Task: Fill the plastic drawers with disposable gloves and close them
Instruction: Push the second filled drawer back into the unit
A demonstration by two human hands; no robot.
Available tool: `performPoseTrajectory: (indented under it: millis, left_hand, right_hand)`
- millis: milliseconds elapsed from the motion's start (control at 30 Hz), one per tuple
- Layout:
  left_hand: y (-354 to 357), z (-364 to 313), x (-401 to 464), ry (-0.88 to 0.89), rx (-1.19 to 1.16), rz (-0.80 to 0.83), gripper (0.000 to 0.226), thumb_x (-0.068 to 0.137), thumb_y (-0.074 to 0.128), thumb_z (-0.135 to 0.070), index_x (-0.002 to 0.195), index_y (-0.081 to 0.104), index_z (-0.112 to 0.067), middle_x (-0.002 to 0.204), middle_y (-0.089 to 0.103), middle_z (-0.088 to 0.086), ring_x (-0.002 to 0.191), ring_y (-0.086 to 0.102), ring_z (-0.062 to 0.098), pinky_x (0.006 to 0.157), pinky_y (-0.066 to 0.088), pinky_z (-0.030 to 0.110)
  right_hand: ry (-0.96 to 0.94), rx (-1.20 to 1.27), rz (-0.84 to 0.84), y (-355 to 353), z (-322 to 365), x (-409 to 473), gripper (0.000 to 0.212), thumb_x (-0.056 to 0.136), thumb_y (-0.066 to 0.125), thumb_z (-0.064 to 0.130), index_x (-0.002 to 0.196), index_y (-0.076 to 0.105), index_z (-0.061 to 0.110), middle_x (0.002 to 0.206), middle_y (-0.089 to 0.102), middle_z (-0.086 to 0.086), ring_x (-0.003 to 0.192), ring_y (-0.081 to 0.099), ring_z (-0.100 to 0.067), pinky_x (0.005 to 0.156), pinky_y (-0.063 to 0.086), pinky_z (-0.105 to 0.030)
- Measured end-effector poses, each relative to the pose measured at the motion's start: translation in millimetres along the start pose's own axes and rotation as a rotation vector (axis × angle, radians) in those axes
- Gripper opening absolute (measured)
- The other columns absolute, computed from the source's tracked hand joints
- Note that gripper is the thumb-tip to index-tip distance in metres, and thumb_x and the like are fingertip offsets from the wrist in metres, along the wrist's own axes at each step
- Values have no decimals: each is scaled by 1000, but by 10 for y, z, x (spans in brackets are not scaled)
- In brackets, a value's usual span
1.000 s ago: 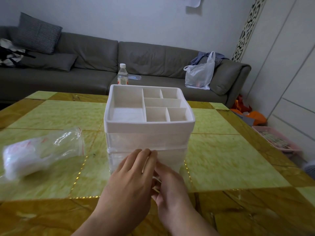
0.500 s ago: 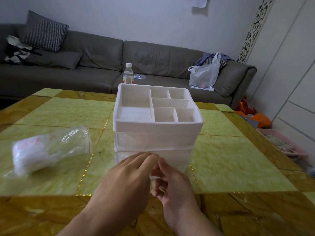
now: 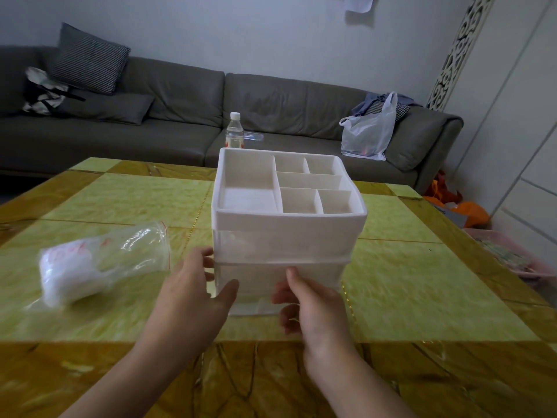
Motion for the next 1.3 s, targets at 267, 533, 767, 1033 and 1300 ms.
performPoseTrajectory:
  millis: [267,533,767,1033,1300]
  left_hand:
    - [66,42,154,72,-24,-33,25,96,70,-28,114,55,-37,107,62,-22,92,58,-10,65,43,9]
    - [311,47,352,74,-104,-3,31,98,68,-33,127,58,-32,114,64,-23,93,62,-7,67,44,12]
    - [395,47,410,35,-195,-19,25,96,71,-30,119,61,-33,111,68,-22,93,65,-4,65,45,16]
    - [459,13,478,12,-175,-60,25,94,74,-30,118,64,-31,104,66,-26,80,61,-4,61,41,16]
    - [492,16,620,-6,-178,-74,24,93,76,-31,115,65,-32,100,67,-27,76,63,-4,62,43,19]
  right_hand:
    - [-253,-418,-328,-531,255,284,37,88,80,21,113,53,18,101,62,-1,85,65,-20,66,50,-35]
    - [58,-39,-136,-370,-95,343,12,90,63,-2,90,75,0,82,77,-19,70,74,-38,65,64,-50]
    - [295,409,36,-46,-89,298,21,99,65,-2,120,68,-6,97,78,-23,69,79,-29,55,63,-33]
    - [294,388,-65,-47,-84,278,30,92,82,26,102,70,1,73,65,-9,52,68,-17,46,57,-28]
    - [276,272,-86,-163,-72,-161,21,103,69,18,112,69,-1,84,78,-23,62,77,-30,45,60,-32]
Point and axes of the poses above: each hand's wrist, its own x-axis towards the middle knuckle, its own y-axis out of the palm, z = x × y, the point moved 1 cm from there along x, towards the middle knuckle
